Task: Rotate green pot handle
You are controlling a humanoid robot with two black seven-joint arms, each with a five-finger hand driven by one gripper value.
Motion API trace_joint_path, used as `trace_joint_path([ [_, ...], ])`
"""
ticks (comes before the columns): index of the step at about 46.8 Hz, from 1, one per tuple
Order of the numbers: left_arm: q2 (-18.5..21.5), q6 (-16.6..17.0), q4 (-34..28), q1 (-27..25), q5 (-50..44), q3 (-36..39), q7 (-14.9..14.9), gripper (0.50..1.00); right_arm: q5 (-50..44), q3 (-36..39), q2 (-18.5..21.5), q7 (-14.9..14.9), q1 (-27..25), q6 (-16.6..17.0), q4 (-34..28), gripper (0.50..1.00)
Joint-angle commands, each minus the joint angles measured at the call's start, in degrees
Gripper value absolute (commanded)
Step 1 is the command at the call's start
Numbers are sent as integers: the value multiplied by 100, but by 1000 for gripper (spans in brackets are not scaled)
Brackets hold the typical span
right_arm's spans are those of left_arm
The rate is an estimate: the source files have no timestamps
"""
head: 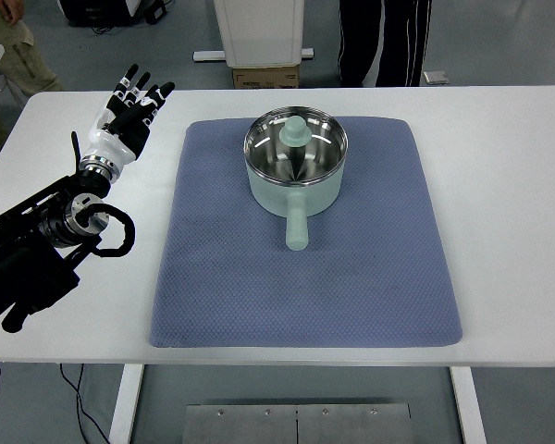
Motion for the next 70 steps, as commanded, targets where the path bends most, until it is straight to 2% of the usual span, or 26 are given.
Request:
trace_joint_path([
  [1, 0, 0, 0, 0, 0, 1, 0, 1000, 0, 0, 0, 0, 0, -1, 0, 1000],
  [70, 132, -62, 0, -44, 0, 10, -9, 1000, 0, 0, 0, 0, 0, -1, 0, 1000],
])
